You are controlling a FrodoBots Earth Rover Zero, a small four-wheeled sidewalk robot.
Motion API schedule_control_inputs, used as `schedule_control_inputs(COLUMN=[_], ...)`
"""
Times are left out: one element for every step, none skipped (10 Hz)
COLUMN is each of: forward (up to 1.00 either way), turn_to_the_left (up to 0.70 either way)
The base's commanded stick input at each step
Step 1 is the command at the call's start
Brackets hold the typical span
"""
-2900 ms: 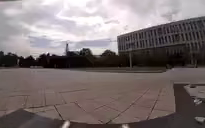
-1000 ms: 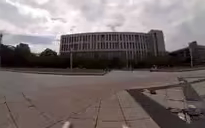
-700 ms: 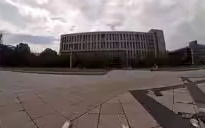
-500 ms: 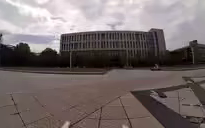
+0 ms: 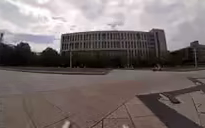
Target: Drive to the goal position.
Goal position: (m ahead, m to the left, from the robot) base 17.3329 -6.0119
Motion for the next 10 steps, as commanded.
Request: schedule_control_inputs(forward=[0.70,0.70,0.70,0.70,0.70,0.70,0.70,0.70,0.70,0.70], turn_to_the_left=[-0.25,-0.33,-0.31,-0.21,-0.11,-0.01,0.00,-0.01,-0.07,-0.12])
